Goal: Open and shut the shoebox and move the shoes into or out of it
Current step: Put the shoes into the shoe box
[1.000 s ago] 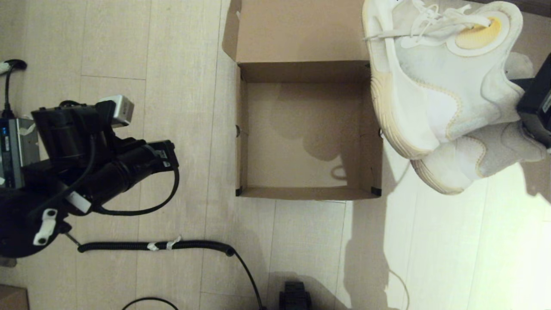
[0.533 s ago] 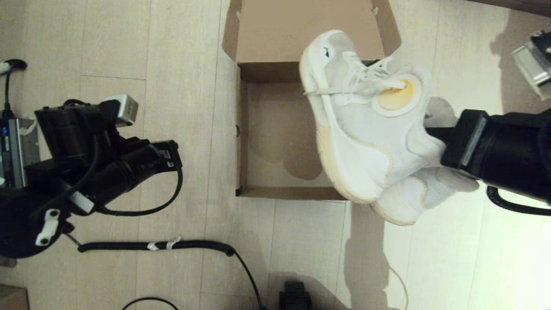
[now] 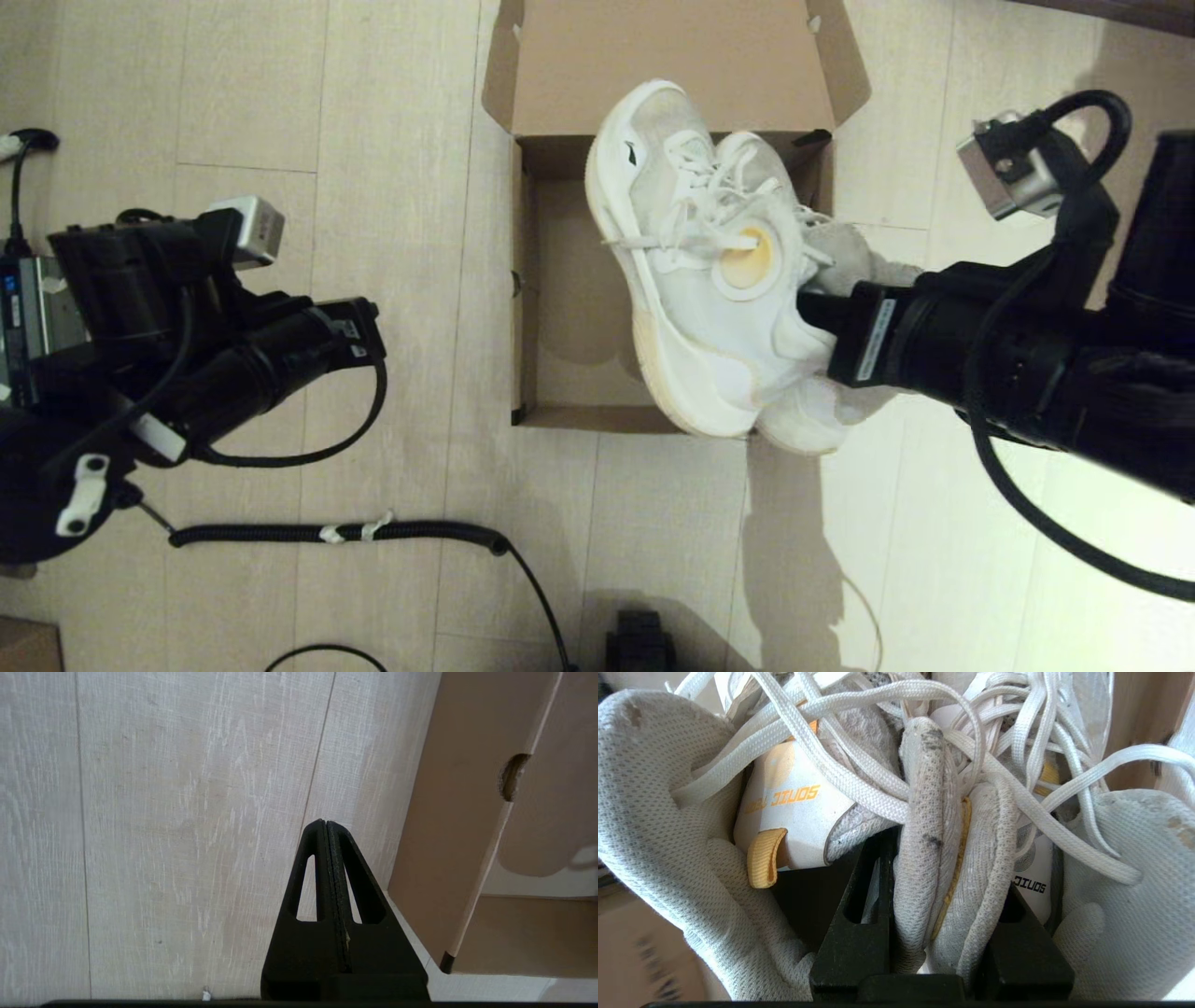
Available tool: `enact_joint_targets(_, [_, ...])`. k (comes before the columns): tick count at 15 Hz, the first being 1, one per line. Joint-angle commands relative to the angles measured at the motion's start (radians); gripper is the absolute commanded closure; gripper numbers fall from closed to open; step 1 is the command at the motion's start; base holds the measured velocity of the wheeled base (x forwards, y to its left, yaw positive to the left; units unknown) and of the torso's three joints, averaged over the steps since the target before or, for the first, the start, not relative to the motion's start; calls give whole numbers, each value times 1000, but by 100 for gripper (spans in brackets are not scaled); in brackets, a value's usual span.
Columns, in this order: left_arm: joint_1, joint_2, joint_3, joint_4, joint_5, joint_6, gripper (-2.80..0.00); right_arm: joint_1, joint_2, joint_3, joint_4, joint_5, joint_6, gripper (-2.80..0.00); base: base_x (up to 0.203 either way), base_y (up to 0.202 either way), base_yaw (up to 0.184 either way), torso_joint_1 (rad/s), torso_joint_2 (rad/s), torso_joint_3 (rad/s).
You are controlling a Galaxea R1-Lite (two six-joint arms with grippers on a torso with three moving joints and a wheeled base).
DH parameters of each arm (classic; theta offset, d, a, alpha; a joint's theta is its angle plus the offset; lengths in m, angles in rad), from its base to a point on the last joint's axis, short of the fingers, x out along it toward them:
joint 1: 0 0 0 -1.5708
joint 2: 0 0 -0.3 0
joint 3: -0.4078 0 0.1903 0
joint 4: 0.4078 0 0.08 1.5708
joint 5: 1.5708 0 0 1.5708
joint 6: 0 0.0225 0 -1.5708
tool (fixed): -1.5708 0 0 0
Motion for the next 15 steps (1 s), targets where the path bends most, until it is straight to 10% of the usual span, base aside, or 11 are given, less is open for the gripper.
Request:
enact_joint_targets(1, [4,-4,0,-4,0,-3,0,0,78,3,-32,-10,-8,0,0,0,0,0,0,0])
enact_joint_targets(15, [18,2,77,-79,-32,-9,0,-12,349,-15,-362,-120,-82,0,0,0,0,0,0,0])
